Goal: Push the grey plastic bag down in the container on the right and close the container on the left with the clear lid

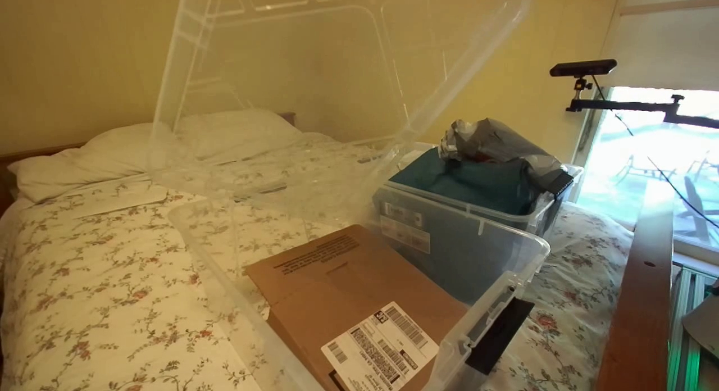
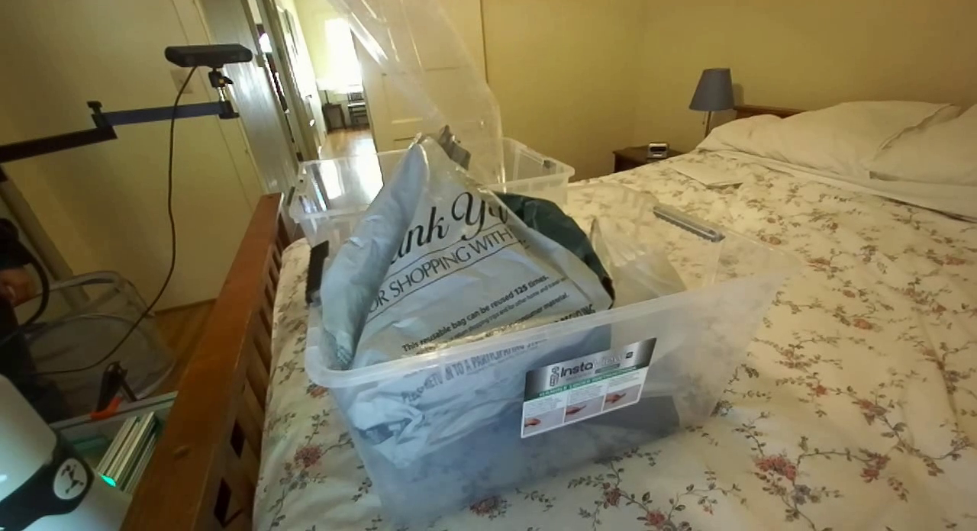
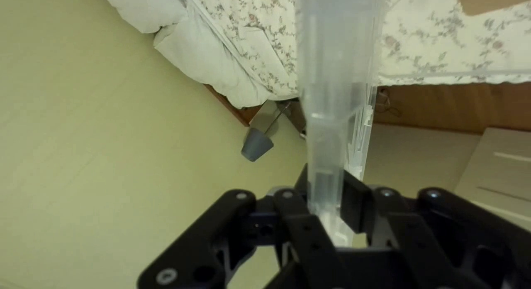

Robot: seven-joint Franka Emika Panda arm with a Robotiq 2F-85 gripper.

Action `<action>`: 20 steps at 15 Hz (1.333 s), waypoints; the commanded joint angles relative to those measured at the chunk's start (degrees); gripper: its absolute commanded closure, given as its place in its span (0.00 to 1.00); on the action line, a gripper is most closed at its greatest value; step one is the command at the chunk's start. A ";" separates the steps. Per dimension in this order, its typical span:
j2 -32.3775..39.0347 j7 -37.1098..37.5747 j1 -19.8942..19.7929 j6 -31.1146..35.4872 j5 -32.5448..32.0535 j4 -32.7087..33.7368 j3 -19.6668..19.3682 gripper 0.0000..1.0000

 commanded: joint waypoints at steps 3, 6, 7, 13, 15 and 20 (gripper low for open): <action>-0.16 -2.92 -2.79 -1.09 0.79 -1.03 2.58 0.88; -0.67 -1.87 -3.27 -0.23 0.12 -0.89 3.03 0.97; -3.05 0.59 -4.28 0.67 -1.81 -0.81 4.14 0.97; -10.27 0.65 -6.43 6.24 -7.88 -2.61 7.09 0.97; -9.74 1.82 -8.78 12.03 -12.74 -4.41 8.81 0.97; -8.76 11.45 -25.08 17.13 -32.55 -4.44 19.04 0.97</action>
